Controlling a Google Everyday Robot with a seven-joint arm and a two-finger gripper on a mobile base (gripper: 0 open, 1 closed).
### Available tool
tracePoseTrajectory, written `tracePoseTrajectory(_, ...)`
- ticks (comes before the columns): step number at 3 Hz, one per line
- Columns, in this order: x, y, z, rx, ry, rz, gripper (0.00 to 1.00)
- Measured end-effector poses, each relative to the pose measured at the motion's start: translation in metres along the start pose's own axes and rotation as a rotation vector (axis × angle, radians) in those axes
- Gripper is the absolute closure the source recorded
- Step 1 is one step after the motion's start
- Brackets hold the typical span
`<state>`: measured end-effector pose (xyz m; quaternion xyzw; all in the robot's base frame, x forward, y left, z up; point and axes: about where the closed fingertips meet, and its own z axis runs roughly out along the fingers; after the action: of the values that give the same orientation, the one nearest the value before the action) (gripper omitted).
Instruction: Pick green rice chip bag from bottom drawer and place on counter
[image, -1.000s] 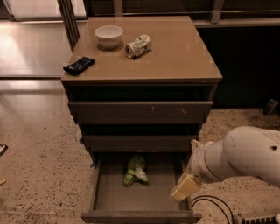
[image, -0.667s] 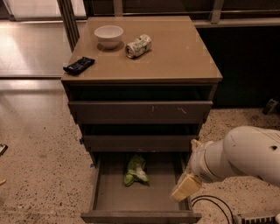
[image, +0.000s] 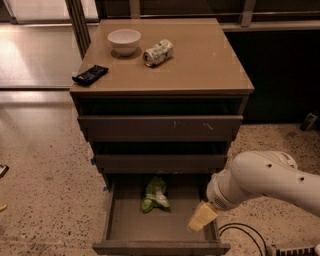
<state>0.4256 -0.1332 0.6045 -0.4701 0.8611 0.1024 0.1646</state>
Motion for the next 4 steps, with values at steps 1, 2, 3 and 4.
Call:
tracePoseTrajectory(1, 0.017, 0.002, 0.065, -0.085, 0.041, 0.09, 0.0)
tracePoseTrajectory(2, 0.029, 0.013, 0.122, -0.123, 0.038, 0.206, 0.0)
tracePoseTrajectory(3, 0.027, 0.008, 0.172, -0.111, 0.0, 0.338, 0.0)
tracePoseTrajectory(4, 0.018, -0.008, 0.212, -0.083, -0.044, 0.482, 0.0)
